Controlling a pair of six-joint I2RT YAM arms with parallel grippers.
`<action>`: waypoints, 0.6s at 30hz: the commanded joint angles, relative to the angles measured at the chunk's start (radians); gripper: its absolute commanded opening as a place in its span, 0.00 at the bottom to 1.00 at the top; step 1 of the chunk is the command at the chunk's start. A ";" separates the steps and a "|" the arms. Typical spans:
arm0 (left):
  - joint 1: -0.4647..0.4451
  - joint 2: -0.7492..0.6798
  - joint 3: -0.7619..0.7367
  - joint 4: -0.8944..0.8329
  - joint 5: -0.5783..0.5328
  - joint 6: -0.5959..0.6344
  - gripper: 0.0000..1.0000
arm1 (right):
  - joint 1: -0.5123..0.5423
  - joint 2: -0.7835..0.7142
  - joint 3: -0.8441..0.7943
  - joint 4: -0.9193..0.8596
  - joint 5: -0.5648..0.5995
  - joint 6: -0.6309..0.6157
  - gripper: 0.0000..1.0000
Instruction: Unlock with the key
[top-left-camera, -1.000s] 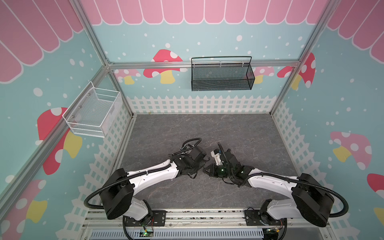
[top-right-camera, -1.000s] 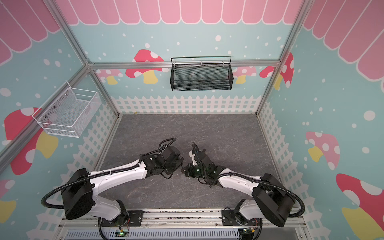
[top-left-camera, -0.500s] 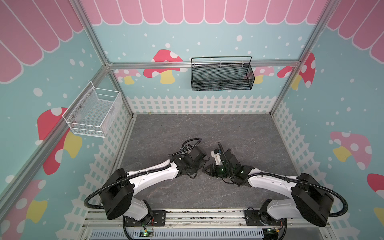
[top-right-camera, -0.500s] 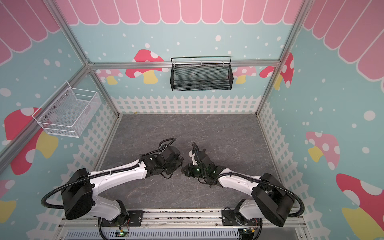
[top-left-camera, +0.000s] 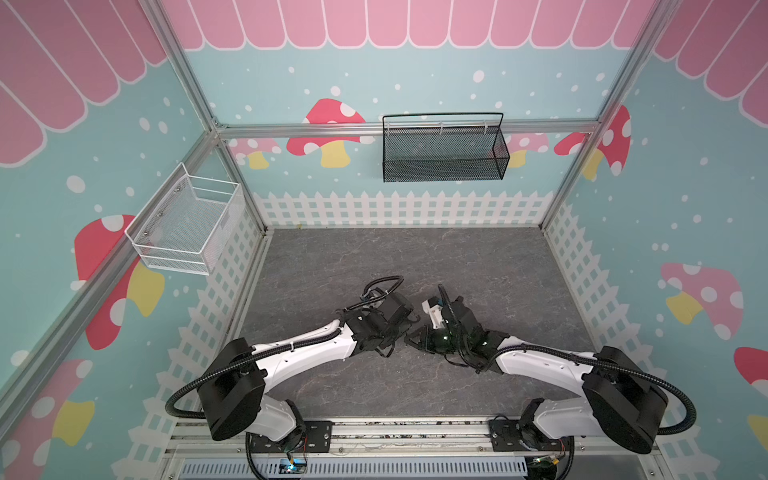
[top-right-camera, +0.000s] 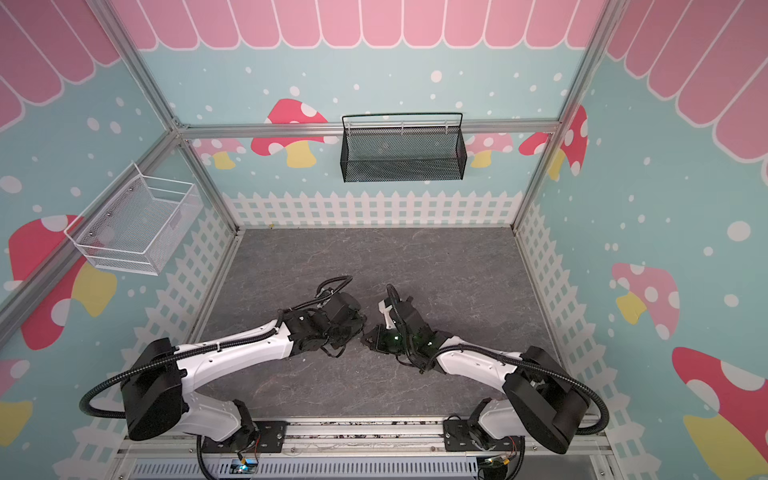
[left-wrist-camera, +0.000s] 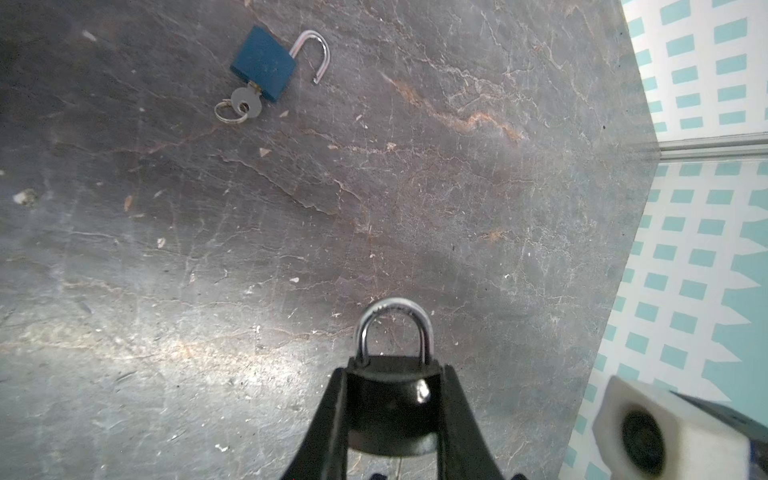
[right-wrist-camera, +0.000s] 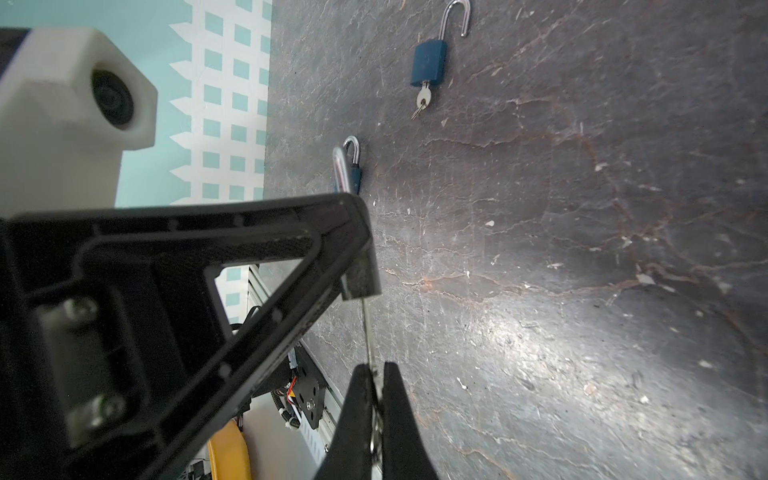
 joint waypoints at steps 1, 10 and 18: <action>-0.042 -0.021 0.002 -0.026 0.079 0.042 0.00 | -0.023 -0.048 0.014 0.183 -0.037 0.000 0.00; -0.028 -0.069 -0.034 -0.100 0.016 0.047 0.00 | -0.057 -0.111 0.038 0.117 -0.070 -0.069 0.00; -0.010 -0.056 -0.003 -0.091 -0.010 0.036 0.00 | -0.056 -0.119 0.037 0.033 -0.061 -0.108 0.00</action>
